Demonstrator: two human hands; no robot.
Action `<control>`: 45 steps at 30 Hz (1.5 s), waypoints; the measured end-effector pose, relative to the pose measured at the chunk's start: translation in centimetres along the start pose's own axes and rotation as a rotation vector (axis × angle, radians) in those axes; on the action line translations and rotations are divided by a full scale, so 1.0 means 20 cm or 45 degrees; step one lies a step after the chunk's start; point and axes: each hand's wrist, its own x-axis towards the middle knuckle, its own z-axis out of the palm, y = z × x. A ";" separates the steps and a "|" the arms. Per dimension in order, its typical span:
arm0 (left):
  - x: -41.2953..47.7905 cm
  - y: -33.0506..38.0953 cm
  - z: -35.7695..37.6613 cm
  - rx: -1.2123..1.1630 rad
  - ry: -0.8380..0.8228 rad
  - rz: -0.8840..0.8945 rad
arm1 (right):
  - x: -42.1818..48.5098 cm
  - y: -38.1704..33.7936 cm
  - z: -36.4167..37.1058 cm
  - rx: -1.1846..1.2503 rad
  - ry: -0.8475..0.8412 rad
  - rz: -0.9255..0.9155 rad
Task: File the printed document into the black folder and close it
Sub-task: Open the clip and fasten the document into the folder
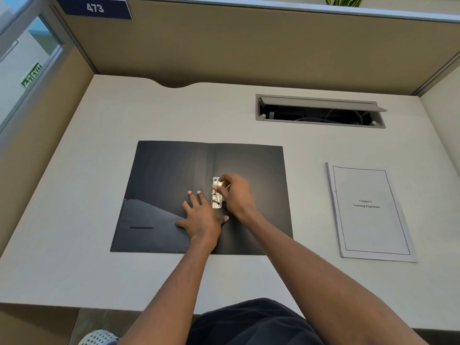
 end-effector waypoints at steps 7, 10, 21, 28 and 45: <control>0.00 0.00 0.01 0.027 0.012 -0.003 | 0.11 -0.11 -0.01 0.212 0.034 -0.034; 0.00 0.00 0.01 0.032 0.017 -0.006 | 0.19 -0.11 -0.01 0.199 0.015 -0.029; 0.02 0.01 0.01 0.065 0.009 -0.008 | 0.47 -0.03 0.03 -0.089 -0.034 0.023; 0.02 0.00 0.02 0.073 0.014 0.003 | 0.52 0.02 0.05 -0.147 -0.073 0.053; -0.11 0.05 0.06 -0.002 0.173 0.037 | 0.16 0.30 -0.39 0.040 0.172 0.025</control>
